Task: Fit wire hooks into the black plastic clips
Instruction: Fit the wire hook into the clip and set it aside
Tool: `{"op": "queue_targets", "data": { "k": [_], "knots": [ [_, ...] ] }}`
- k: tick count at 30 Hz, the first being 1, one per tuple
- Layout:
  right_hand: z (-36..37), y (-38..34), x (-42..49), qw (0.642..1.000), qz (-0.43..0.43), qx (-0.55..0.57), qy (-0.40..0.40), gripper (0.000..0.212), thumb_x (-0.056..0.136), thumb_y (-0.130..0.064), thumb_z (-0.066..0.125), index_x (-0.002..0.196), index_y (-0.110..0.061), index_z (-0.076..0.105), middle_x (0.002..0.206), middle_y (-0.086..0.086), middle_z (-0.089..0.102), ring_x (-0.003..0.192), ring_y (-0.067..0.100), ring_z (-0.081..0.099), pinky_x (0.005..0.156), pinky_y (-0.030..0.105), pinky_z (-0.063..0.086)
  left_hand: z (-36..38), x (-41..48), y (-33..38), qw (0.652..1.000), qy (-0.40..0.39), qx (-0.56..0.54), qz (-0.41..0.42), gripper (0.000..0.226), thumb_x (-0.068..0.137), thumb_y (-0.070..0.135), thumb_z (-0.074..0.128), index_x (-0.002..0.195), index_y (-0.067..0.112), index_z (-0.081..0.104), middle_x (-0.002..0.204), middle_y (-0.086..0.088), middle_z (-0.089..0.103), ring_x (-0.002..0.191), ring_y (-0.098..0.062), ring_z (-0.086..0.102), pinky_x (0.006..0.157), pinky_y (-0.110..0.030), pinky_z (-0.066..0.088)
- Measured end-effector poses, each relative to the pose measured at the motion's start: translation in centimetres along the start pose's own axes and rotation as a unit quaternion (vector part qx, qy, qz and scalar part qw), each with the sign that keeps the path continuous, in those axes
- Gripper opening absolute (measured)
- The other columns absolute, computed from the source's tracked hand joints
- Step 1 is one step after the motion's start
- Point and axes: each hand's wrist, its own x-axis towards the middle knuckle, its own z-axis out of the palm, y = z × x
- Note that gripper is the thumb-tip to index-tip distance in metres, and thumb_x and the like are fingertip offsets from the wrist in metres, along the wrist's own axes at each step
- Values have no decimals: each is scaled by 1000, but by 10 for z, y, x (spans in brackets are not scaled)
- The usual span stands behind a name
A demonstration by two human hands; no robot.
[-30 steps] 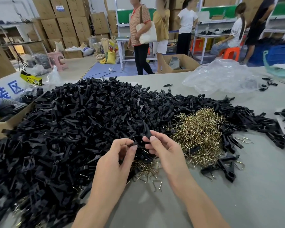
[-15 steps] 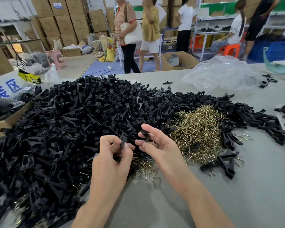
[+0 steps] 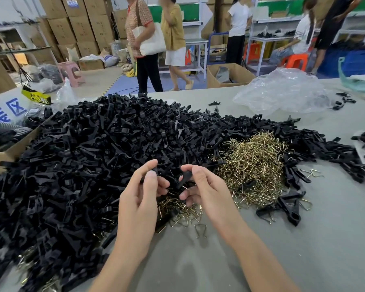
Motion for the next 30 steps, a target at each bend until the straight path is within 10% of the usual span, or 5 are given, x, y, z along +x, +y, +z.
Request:
{"op": "queue_targets", "data": {
  "k": [7, 30],
  "knots": [
    [-3, 5, 5, 996, 37, 69, -29, 23, 102, -8, 53, 119, -16, 67, 82, -2, 74, 80, 10, 70, 77, 21, 56, 5, -2, 5, 999, -17, 14, -31, 36, 105, 17, 43, 136, 33, 54, 105, 13, 73, 97, -4, 67, 84, -10, 46],
    [-1, -3, -3, 995, 19, -38, -93, 22, 99, -15, 62, 118, -19, 73, 83, -11, 73, 77, 4, 65, 82, 25, 58, 6, -3, 9, 998, -27, 15, -48, 16, 98, 29, 57, 97, 40, 69, 95, 13, 74, 85, -10, 68, 74, -19, 53]
  ]
}}
